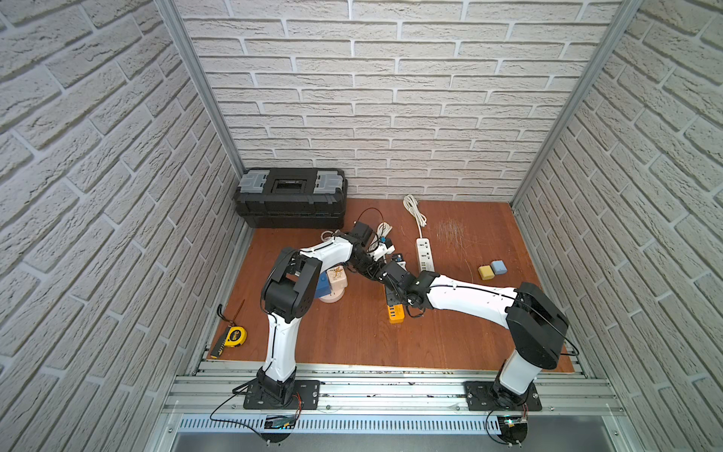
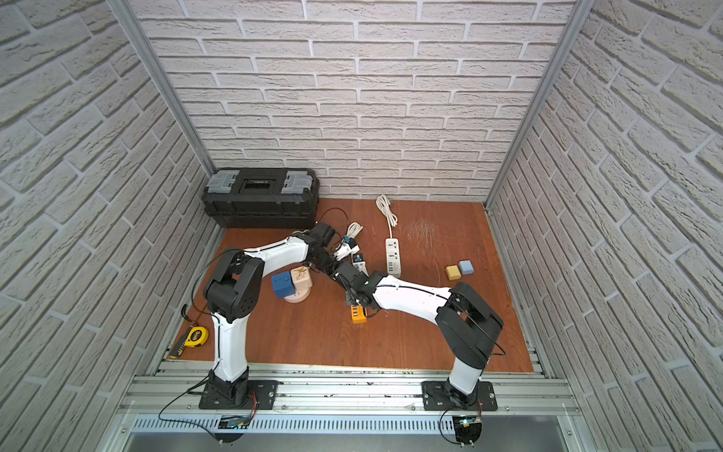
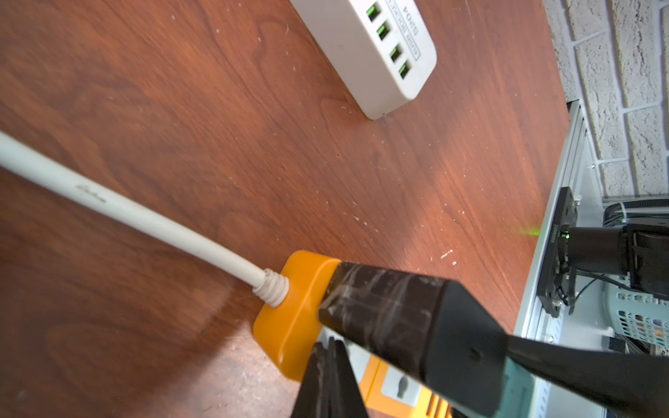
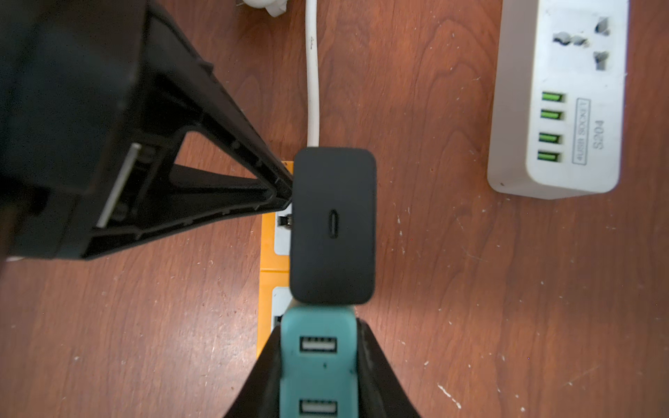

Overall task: Pull the plug off the socket
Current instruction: Remove the plug from the socket.

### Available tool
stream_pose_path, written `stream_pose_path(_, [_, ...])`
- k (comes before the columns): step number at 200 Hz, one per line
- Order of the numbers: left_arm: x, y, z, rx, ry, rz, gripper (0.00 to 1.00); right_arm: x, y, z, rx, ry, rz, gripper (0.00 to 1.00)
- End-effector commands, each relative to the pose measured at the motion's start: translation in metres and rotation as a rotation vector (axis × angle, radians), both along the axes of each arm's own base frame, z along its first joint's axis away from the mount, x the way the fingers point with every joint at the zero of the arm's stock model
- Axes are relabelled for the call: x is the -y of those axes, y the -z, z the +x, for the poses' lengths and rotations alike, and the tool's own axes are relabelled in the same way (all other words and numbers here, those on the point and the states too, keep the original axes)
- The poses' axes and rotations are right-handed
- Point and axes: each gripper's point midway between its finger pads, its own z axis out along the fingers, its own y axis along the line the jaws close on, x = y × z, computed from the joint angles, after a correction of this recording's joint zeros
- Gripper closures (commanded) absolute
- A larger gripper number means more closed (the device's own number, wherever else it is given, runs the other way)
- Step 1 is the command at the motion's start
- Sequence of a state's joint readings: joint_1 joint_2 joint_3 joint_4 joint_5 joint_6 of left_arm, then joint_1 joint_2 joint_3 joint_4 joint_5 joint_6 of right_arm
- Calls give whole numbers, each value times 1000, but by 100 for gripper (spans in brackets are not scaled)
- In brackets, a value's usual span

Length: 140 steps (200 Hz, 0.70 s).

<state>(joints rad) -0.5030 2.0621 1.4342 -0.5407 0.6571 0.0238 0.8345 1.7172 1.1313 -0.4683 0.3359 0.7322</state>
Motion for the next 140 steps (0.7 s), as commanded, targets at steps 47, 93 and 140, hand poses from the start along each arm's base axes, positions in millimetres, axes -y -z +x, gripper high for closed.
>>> stream_pose_path(47, [-26,49,-8,-74,-35,156,100,-8,-23,8,66,15,108,98])
stream_pose_path(93, [-26,50,-9,-77,-34,159,100,-8,-23,4,93,-7,-28,98])
stream_pose_path(140, [-26,51,-8,-80,-37,161,100,-16,-26,6,95,-18,-7,98])
